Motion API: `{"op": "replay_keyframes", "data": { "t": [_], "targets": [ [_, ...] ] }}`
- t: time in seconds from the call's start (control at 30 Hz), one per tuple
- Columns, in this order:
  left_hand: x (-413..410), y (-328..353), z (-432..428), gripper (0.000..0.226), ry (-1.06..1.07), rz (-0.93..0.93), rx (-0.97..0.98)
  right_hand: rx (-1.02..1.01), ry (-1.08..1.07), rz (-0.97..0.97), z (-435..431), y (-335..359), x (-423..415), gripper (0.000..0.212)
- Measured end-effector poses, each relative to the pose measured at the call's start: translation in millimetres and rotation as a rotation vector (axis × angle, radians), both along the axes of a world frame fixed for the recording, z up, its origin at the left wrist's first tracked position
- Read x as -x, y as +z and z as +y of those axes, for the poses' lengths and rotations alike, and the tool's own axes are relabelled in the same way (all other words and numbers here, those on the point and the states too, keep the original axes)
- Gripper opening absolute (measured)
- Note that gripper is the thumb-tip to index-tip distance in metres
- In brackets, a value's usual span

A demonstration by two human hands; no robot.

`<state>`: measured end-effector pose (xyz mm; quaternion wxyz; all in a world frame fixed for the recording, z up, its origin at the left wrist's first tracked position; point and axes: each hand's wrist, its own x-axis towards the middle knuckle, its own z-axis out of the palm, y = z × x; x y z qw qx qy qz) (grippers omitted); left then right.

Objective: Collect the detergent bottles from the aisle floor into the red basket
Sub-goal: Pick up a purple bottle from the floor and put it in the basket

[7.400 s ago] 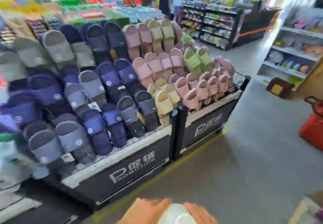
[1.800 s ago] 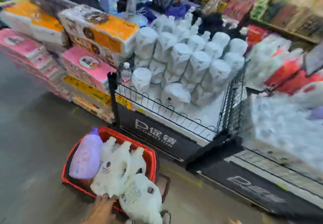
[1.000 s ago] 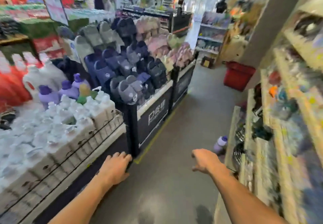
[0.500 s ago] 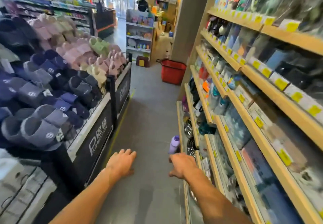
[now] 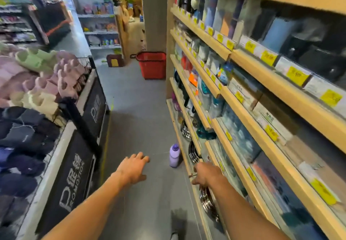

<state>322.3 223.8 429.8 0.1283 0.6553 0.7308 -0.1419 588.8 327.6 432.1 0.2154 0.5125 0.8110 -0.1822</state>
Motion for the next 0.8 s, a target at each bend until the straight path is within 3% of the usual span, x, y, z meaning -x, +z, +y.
{"op": "replay_keyframes", "data": {
  "t": [0.1,0.23,0.57,0.8],
  "targets": [
    [17.7,3.7,43.3,0.066,0.024,0.022,0.013,0.029,-0.021,0.023,45.4,-2.8,7.6,0.06],
    [40.4,5.0,102.4,0.066,0.047,0.012,0.069,0.041,-0.001,0.054,105.6,-2.9,31.1,0.051],
    [99.3,-46.5,238.8,0.064,0.049,-0.124,0.113,0.176,-0.03,0.048,221.5,-49.3,99.2,0.046],
    [164.4,-74.0,370.9,0.069,-0.07,-0.129,0.173,0.212,-0.141,0.04,261.9,-86.0,122.0,0.035]
  ]
}}
